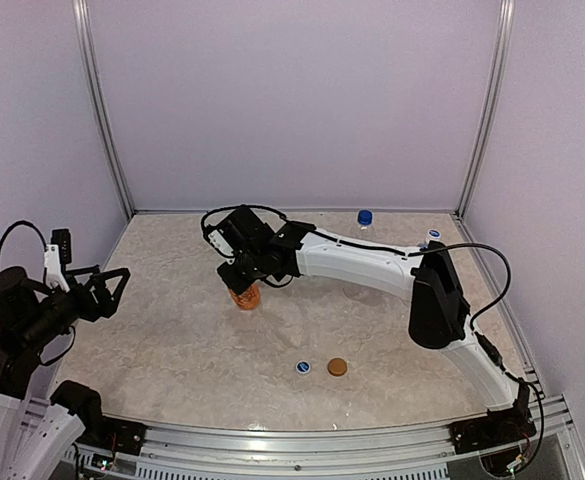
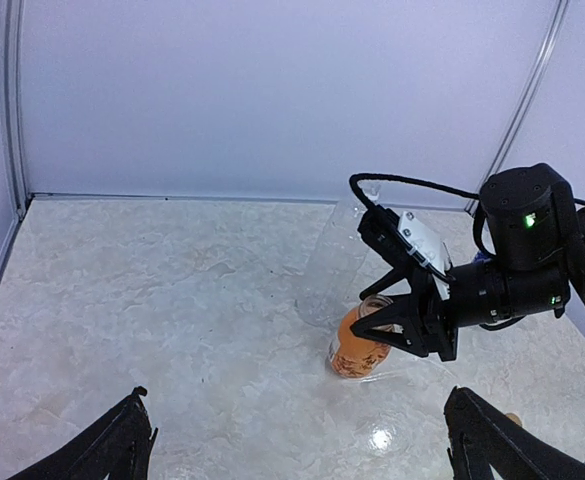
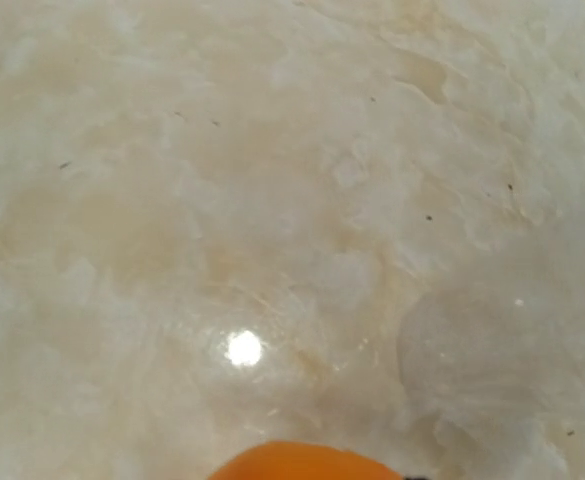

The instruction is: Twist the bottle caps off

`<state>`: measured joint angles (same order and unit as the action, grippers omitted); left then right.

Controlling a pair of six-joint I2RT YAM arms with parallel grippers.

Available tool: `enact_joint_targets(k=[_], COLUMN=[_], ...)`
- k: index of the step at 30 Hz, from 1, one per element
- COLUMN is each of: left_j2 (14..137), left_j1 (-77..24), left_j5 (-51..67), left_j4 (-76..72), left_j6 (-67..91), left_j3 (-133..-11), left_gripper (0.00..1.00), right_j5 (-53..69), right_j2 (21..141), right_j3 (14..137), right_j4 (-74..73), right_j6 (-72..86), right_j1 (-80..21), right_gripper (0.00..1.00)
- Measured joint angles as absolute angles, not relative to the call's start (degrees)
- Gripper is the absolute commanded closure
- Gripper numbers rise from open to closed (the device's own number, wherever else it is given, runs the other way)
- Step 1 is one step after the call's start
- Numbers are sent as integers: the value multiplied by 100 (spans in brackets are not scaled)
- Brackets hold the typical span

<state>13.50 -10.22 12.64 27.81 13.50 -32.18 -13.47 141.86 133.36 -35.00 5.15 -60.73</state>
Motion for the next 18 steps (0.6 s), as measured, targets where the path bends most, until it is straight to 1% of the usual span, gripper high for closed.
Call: enact_joint_targets(k=[5,12,13,14,16,17,18], left_j2=[1295,1253,1247,1245,1240,1238,1238], left_j1=[-923,-860,-851,-840,-829,-827,-827], left_j5=[1295,1372,1382,1398,1437,1457,1474], left_j4=[2727,2598,2585,2569,2543,2528,2521], left_j6=[1734,1925,1931,1933,1940,1944,1951], left_j3=[-2989,-2958,-2945,-2930,-2908,-2899,-2895], left_gripper=[1,1,1,1,1,1,1], right_j5=[-926,-659,-659,-659,-663,-663,-661], right_j2=[14186,14040,14005,13981,13968,13965,13959], right_j3=[13262,12667,12597,12545,12508,12503,12492], right_j4=[-3409,-2838,-2792,-2762,-2718,-2709,-2707], right_j6=[773,1070,1087,1105,1135,1146,1153], right_j1=[-5959,-5896,-5894,-5889,-5881,-5881,-5881], right_gripper=[100,99,92,78,58,49,38])
